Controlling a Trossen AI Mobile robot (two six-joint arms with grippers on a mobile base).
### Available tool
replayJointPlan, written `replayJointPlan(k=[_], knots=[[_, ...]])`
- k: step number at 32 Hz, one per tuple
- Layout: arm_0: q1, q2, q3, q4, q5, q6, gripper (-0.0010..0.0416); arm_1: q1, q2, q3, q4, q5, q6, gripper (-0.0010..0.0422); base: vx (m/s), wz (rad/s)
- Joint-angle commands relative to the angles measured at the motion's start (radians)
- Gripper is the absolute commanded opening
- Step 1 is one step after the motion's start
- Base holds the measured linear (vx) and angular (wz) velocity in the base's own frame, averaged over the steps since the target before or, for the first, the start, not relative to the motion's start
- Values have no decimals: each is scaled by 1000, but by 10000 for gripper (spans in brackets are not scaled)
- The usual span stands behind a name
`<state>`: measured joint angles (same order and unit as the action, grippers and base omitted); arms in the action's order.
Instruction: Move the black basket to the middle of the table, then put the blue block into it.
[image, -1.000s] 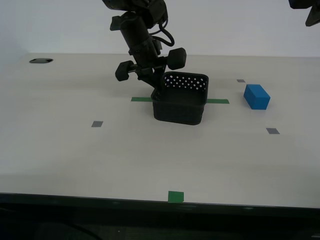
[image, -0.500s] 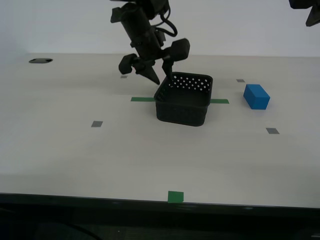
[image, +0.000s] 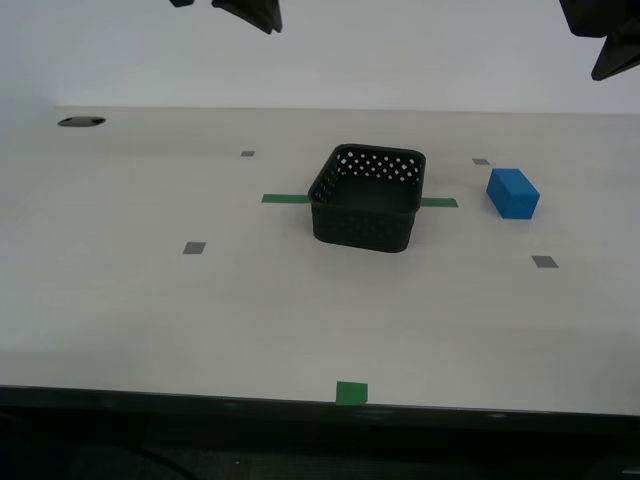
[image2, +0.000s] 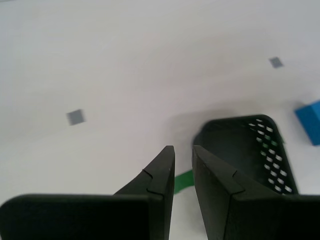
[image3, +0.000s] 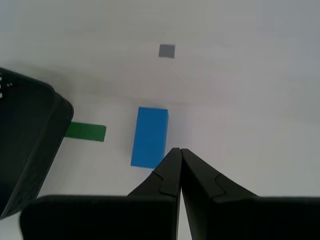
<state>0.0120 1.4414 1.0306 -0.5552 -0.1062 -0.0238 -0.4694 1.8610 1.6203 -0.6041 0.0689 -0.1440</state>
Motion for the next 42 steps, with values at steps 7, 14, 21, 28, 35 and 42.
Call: replayJointPlan(k=[7,14,21,28,35,42], knots=[[51,172,2,2,-9,8,0,150,-153,-5,-189,-152,169,18,0,0],[98,256,4,22,-9,31,2,210,-171,-13,-209,-166,225,6,0,0],[98,258,4,61,-8,93,94,222,-172,-101,-182,-163,238,7,0,0],[100,281,5,123,0,93,224,224,-172,-133,-170,-104,246,7,0,0],[101,370,28,159,0,95,275,227,-173,-133,-170,-78,250,6,0,0],[102,530,142,169,0,95,208,229,-173,-132,-174,-76,250,7,0,0]])
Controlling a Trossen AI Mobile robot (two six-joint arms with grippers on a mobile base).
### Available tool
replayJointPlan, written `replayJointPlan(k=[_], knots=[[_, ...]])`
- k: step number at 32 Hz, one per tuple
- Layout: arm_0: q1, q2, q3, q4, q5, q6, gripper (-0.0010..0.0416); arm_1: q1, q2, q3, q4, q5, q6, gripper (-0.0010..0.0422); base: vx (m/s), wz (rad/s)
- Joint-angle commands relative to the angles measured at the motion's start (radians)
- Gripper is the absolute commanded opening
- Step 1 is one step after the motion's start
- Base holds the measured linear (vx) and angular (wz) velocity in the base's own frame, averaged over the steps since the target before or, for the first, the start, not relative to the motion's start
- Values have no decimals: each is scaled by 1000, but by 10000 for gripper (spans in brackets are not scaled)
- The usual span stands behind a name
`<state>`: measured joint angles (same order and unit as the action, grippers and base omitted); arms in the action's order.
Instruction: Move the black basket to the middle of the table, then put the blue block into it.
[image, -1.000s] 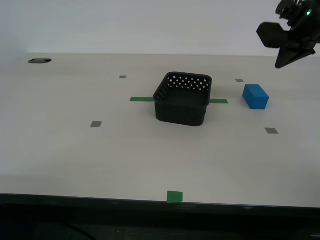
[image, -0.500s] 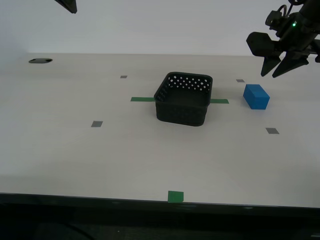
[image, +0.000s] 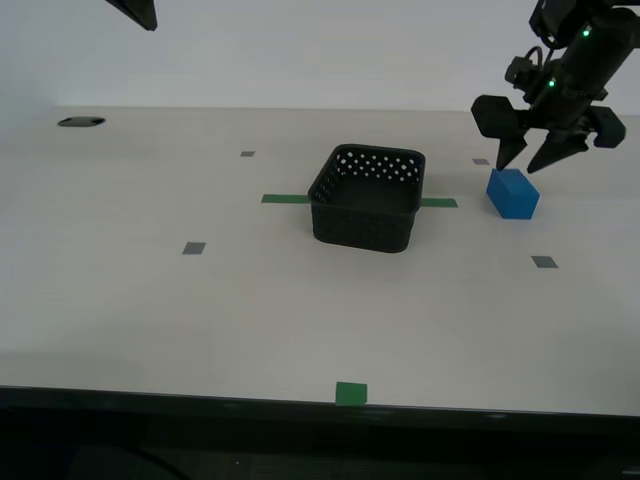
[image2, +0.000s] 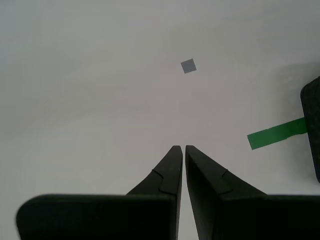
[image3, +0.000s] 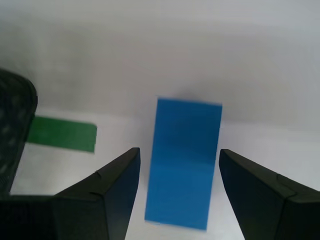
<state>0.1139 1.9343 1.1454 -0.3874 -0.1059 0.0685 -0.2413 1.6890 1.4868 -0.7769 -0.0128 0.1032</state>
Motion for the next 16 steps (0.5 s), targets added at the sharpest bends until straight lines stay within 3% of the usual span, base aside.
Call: replayJointPlan(k=[1,5,10,11,14,16], knots=[[0,46,35,-3,0,2,206,1,-1,1,-2,6,3,7,0,0],[0,57,45,-20,1,-2,207,0,-1,1,-2,6,2,7,0,0],[0,56,45,-69,6,-1,277,0,-1,1,-3,6,3,7,0,0],[-2,56,45,-92,37,-9,284,0,-1,1,-3,6,3,7,0,0],[-2,55,45,-111,55,-24,285,0,-1,1,-3,6,3,6,0,0],[-2,50,45,-113,55,-19,260,0,-1,1,-3,6,3,6,0,0]])
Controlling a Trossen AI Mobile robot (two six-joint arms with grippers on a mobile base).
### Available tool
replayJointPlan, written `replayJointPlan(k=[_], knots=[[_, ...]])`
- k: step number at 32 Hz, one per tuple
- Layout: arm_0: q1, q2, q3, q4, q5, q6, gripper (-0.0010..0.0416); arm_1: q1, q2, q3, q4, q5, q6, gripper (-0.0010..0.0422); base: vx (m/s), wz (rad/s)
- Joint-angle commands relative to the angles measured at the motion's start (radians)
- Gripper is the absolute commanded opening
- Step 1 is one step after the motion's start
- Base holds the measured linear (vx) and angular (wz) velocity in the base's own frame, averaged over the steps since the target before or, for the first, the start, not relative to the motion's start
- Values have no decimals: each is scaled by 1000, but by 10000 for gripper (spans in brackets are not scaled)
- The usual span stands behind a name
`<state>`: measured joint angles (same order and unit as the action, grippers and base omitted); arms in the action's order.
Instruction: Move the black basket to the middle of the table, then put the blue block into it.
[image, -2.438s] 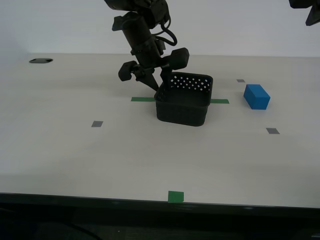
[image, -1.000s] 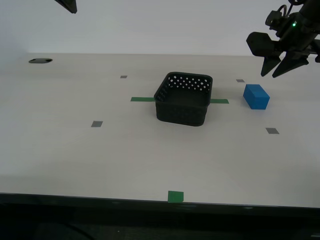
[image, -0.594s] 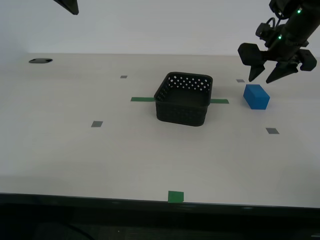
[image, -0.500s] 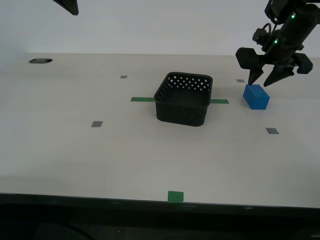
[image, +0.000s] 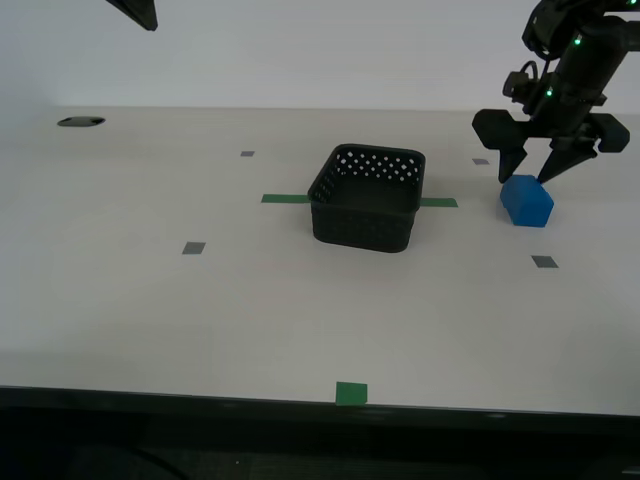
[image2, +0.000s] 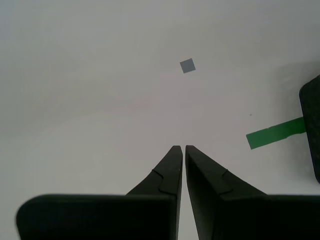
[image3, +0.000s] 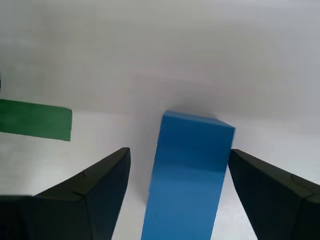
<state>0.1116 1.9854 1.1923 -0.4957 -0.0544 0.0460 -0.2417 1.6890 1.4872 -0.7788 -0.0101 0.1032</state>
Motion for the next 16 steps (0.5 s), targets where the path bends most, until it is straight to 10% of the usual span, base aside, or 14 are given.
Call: replayJointPlan(k=[1,16], knots=[[0,-2,-2,-6,4,4,252,0,-1,1,-2,3,2,7,0,0],[0,-2,-2,-15,4,3,203,0,-1,0,-2,3,3,7,0,0]])
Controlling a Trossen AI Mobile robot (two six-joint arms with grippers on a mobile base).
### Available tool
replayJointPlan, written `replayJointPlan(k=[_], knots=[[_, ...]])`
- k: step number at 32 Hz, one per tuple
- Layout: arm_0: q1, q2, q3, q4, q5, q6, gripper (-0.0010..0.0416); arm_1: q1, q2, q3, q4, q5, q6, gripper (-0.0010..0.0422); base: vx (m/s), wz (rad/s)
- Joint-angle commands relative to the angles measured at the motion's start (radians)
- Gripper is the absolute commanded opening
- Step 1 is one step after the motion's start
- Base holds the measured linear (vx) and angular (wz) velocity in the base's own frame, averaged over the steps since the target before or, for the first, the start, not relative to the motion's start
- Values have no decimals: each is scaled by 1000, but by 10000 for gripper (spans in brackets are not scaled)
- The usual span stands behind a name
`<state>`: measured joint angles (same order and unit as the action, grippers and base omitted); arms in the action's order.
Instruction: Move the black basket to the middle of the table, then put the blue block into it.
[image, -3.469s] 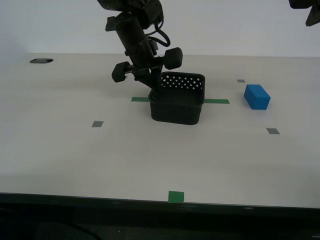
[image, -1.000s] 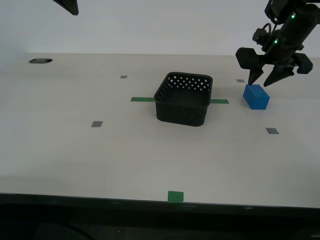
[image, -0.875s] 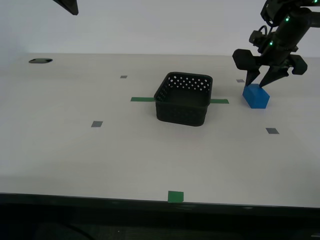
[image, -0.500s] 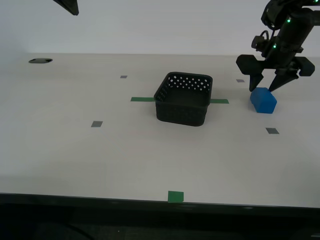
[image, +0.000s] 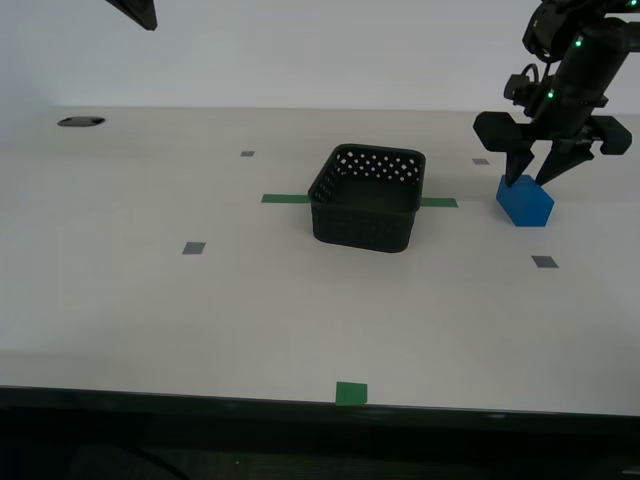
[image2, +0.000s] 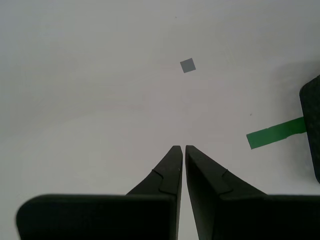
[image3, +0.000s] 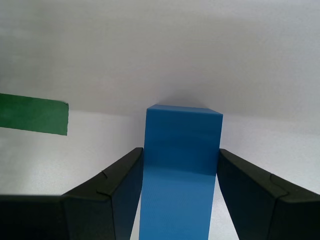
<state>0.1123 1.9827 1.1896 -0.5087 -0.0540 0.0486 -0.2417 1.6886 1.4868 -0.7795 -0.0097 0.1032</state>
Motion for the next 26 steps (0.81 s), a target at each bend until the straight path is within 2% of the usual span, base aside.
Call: replayJointPlan(k=[1,6,9,10,12,15,16,17,19,22,23,24,26], knots=[[0,0,0,-2,3,0,207,0,0,1,-1,3,3,7,0,0],[0,8,0,-1,3,0,230,0,0,1,-1,3,3,7,0,0],[0,8,-13,-1,3,0,221,0,0,1,-2,11,3,7,0,0],[0,8,-21,3,3,0,210,0,0,1,-1,33,2,7,0,0],[-1,8,-26,7,3,0,198,0,0,1,-1,37,2,7,0,0],[0,8,-26,7,3,2,151,0,0,1,-1,37,2,7,0,0],[0,8,-18,6,3,2,108,0,0,1,-1,36,2,7,0,0],[0,8,-15,6,3,2,100,0,0,1,-1,36,3,7,0,0],[2,6,18,-25,2,2,51,2,0,1,0,36,3,6,0,0],[3,6,56,-79,-2,1,29,5,0,1,7,20,12,7,0,0],[5,6,74,-101,-11,0,25,6,0,1,13,2,14,6,0,0],[12,6,108,-129,-68,0,25,7,0,1,32,-24,22,6,0,0],[20,6,138,-136,-145,4,25,9,0,1,52,-36,22,7,0,0]])
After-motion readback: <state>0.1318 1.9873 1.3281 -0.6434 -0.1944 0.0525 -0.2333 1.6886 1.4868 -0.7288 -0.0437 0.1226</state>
